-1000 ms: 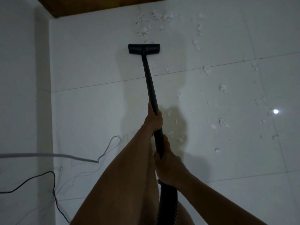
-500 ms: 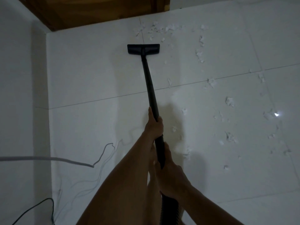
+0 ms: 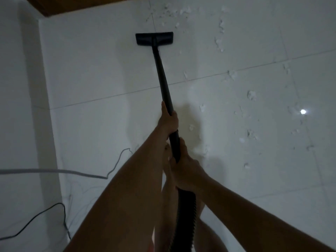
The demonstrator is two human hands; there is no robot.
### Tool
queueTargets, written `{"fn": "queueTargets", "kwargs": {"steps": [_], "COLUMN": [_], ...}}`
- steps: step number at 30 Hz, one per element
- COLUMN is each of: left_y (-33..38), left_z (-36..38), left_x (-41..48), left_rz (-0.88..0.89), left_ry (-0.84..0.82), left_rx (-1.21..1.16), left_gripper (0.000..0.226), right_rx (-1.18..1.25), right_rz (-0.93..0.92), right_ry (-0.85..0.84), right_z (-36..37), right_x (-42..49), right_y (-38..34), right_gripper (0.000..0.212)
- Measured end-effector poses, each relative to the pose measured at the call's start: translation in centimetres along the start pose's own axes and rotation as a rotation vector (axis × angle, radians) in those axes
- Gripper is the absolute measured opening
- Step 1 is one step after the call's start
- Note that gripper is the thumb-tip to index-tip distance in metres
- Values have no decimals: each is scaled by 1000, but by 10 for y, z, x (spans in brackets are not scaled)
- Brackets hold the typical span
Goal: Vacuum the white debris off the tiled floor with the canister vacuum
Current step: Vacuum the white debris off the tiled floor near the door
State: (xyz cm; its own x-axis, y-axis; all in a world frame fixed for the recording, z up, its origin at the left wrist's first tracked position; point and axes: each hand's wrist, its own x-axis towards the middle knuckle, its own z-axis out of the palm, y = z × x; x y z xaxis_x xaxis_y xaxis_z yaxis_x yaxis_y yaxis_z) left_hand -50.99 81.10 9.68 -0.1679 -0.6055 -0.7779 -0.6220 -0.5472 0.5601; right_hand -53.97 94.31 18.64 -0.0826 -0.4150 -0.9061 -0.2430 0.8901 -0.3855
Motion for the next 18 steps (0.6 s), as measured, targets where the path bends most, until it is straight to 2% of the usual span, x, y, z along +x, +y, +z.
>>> {"fn": "queueTargets", "kwargs": {"steps": [9,18], "left_y": [-21,-17], "left_z": [18,8], "left_x": [-14,2], "left_rz": [1,-5], "left_ry": [5,-1], "left_rx": [12,14], "left_gripper": [65,66], "right_rx": [-65,-33], "right_rz": [10,16], "right_ry": [-3,-19], "right_z": [5,7], "right_x": [-12,1], "right_y": [27,16], "right_gripper": [76,73]}}
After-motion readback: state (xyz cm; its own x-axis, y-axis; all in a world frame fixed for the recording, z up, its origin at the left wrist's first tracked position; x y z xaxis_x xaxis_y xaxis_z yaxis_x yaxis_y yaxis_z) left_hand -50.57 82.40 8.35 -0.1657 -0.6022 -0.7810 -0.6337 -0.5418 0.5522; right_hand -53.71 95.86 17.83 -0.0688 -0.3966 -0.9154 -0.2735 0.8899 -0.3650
